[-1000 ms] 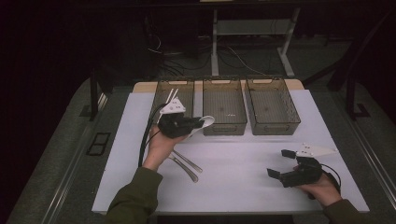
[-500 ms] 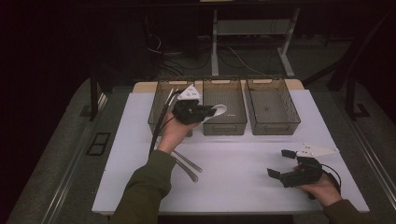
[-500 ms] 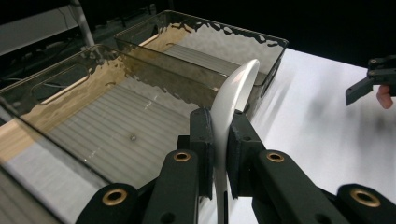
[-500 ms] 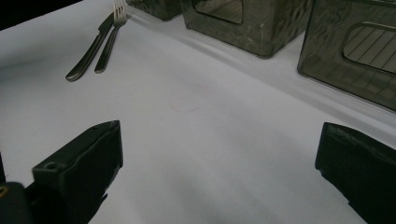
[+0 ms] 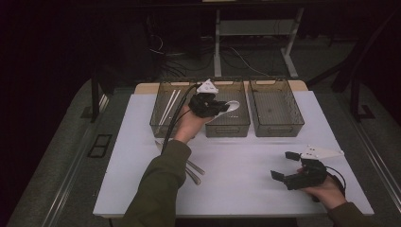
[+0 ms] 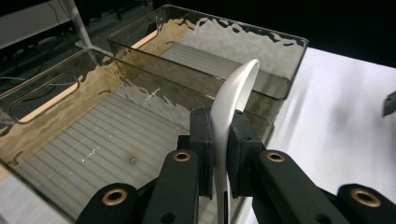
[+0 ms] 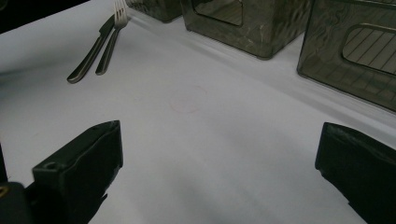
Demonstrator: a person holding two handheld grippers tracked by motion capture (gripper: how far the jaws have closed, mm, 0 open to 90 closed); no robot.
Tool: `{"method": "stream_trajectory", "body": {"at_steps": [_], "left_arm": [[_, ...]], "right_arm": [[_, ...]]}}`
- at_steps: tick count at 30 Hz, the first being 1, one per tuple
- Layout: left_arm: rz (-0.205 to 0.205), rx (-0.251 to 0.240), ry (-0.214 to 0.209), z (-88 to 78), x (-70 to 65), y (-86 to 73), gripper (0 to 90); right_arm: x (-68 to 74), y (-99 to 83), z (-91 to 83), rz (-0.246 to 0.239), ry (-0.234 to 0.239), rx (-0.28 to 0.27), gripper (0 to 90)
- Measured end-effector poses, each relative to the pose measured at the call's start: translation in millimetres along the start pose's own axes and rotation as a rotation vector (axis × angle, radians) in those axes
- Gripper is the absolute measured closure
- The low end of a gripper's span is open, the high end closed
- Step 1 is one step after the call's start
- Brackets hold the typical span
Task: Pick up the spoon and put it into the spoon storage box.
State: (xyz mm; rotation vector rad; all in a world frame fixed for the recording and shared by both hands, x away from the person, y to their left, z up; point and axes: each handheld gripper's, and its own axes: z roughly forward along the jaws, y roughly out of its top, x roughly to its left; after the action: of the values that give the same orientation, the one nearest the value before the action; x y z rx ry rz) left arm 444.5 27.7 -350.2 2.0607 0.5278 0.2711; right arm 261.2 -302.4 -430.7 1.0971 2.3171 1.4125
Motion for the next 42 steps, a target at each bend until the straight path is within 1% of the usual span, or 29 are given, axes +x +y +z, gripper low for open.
{"method": "stream_trajectory", "body": {"at_steps": [1,5,6,11,13,14,15,17,18,19,20,22,26,27,29,31,32,34,36,38,39,40,42], "left_arm": [[0.003,0.008,-0.001,3.1,1.4,0.8,81.6],[-0.010,0.018,0.005,15.9,4.1,3.4,81.6],[-0.005,0.026,0.006,18.8,5.1,4.0,81.6],[-0.021,0.056,0.010,33.4,6.3,4.4,81.5],[-0.019,0.074,0.014,37.9,7.5,3.5,81.5],[-0.023,0.076,0.014,40.2,7.9,2.7,81.5],[-0.051,0.068,0.013,43.3,6.9,1.1,81.5],[-0.042,0.102,0.014,45.8,8.8,-1.2,81.5],[-0.057,0.102,0.018,47.9,8.2,-2.5,81.5],[-0.062,0.107,0.020,49.5,8.4,-3.5,81.4],[-0.042,0.137,0.017,49.2,10.5,-4.1,81.4],[-0.065,0.135,0.015,51.8,10.0,-5.8,81.3],[-0.071,0.166,0.013,53.4,11.1,-7.9,80.9],[-0.079,0.165,0.016,54.2,10.4,-8.5,80.7],[-0.076,0.169,0.022,54.7,10.1,-8.8,78.7],[-0.073,0.174,0.019,54.7,10.0,-8.9,77.3],[-0.063,0.185,0.020,54.3,10.1,-8.7,76.4],[-0.076,0.160,0.015,53.8,9.1,-8.3,75.2],[-0.075,0.145,0.011,52.0,8.7,-6.4,74.4],[-0.061,0.140,0.009,49.7,8.2,-4.2,72.9],[-0.063,0.130,0.005,49.0,7.4,-3.3,72.3],[-0.076,0.116,0.002,48.4,5.9,-2.5,71.2],[-0.068,0.113,-0.010,45.2,5.6,-0.6,68.2]], "right_arm": [[0.0,0.0,-0.3,-0.001,0.000,0.000,0.8],[-0.1,0.0,-0.6,0.004,0.006,-0.004,0.8],[0.0,0.0,-0.7,0.004,0.006,-0.004,0.8],[-0.1,0.1,-0.7,-0.004,0.006,-0.007,0.8],[0.3,0.2,-0.8,-0.003,0.009,-0.007,0.8],[0.6,0.2,-0.9,0.000,0.009,-0.005,0.8],[0.3,0.2,-0.7,-0.003,0.008,-0.007,0.8],[0.5,0.2,-0.9,-0.003,0.009,-0.006,0.8],[0.6,0.2,-1.0,-0.001,0.010,-0.008,0.8],[0.6,0.2,-1.0,-0.001,0.009,-0.007,0.8],[0.5,0.2,-1.0,-0.002,0.009,-0.007,0.8],[0.5,0.2,-1.0,-0.002,0.009,-0.007,0.8],[0.5,0.2,-1.0,-0.003,0.010,-0.005,0.8],[0.5,0.2,-0.9,-0.002,0.010,-0.006,0.8],[0.3,0.2,-0.7,-0.005,0.009,-0.006,0.8],[0.5,0.2,-0.8,-0.003,0.010,-0.006,0.8],[0.4,0.2,-0.8,-0.003,0.010,-0.006,0.8],[0.2,0.1,-0.8,-0.003,0.009,-0.006,0.8],[0.1,0.1,-0.8,-0.005,0.008,-0.006,0.8],[0.3,0.1,-0.7,-0.004,0.008,-0.003,0.8],[0.3,0.1,-0.7,-0.004,0.008,-0.004,0.8],[0.5,0.1,-0.9,-0.003,0.009,-0.005,0.8],[0.3,0.1,-1.0,-0.002,0.008,-0.005,0.8]]}}
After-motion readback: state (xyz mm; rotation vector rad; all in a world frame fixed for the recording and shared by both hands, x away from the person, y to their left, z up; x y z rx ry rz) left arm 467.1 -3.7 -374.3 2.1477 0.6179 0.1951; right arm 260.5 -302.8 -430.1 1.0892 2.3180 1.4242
